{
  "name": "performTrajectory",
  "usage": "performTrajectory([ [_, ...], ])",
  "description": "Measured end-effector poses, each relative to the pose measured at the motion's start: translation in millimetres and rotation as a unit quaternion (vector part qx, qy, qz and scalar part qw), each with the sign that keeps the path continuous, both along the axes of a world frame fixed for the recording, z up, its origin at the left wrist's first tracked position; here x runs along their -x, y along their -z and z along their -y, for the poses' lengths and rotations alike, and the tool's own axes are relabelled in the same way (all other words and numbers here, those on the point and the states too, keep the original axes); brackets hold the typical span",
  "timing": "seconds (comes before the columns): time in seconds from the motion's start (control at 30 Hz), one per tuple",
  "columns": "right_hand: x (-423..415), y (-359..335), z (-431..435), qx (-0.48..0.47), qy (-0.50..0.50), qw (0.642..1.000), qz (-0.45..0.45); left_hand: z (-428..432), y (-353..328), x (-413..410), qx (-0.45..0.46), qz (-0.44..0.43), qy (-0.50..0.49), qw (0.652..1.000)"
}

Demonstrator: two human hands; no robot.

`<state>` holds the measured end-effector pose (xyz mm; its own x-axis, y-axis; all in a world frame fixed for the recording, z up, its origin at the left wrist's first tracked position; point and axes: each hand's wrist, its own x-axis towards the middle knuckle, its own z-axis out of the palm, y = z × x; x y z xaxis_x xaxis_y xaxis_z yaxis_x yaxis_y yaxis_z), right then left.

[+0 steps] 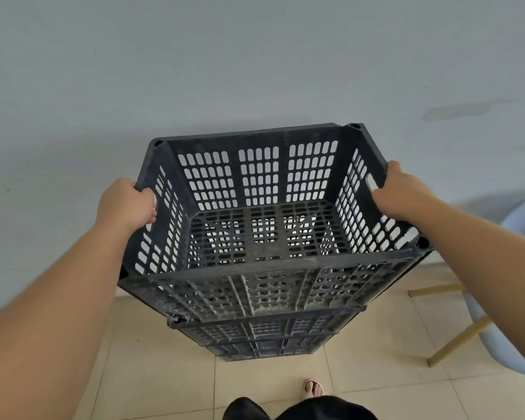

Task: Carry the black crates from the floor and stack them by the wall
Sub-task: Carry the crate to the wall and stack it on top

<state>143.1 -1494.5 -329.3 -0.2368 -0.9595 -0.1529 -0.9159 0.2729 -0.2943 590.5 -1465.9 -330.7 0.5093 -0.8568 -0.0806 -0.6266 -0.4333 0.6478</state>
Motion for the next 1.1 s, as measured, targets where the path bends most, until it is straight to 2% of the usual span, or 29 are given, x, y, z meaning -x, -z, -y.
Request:
performTrajectory([
  [0.13, 2, -2, -21, -0.011, 0.020, 0.999, 0.031, -10, -3, -7, -0.013, -0.047, 0.018, 0.999],
  [0.23, -1, 1, -29, -0.004, 0.038, 0.999, 0.006, -34, 5, -14, -0.051, -0.072, 0.039, 0.995],
  [0.37, -7, -1, -28, -0.013, 0.053, 0.998, -0.001, -52, 6, -17, -0.044, -0.139, 0.039, 0.989],
  [0.63, -15, -9, -33, -0.071, 0.047, 0.995, 0.054, -53, -6, -20, -0.055, -0.107, 0.043, 0.992],
  [0.83, -7, 0, -21, -0.024, 0.028, 0.997, 0.065, -56, 0, -15, -0.045, -0.096, 0.018, 0.994],
  [1.1, -3, 9, -18, -0.015, 0.029, 0.998, 0.045, -52, 3, -12, -0.029, -0.053, 0.020, 0.998],
])
